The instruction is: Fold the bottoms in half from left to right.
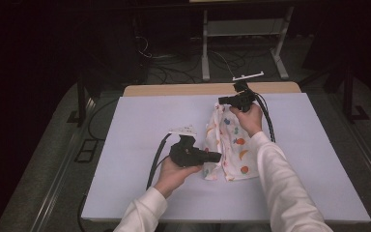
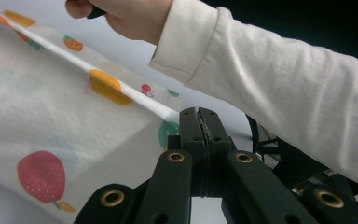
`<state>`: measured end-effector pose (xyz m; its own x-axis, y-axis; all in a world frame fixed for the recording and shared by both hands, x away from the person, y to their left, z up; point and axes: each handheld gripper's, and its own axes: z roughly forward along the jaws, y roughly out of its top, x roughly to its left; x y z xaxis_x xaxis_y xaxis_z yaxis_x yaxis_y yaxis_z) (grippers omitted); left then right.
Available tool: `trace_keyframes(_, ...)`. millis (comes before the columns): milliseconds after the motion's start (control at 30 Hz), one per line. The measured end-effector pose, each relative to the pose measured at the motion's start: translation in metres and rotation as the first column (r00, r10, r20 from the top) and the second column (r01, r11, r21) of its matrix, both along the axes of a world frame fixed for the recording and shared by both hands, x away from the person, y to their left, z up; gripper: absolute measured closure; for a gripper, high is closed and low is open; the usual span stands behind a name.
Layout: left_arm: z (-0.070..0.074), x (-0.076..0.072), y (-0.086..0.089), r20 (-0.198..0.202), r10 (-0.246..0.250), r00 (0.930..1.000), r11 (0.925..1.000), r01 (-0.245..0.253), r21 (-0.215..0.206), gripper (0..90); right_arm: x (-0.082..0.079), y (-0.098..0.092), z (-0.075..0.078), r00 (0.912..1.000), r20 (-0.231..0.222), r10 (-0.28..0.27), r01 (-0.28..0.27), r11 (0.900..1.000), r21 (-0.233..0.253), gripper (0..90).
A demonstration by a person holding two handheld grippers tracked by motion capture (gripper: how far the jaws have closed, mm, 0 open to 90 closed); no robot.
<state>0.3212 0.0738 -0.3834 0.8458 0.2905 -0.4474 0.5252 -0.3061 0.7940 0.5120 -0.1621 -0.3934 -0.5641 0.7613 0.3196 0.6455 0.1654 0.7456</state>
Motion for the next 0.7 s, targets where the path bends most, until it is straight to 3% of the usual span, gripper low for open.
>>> trace_keyframes(700, -0.002, 0.008, -0.046, 0.009, -0.050, 0.9987, 0.9986, 0.049, 0.020, 89.3, 0.004, -0.013, -0.004, 0.9997, -0.020, 0.014, -0.014, 1.000, 0.003, 88.3)
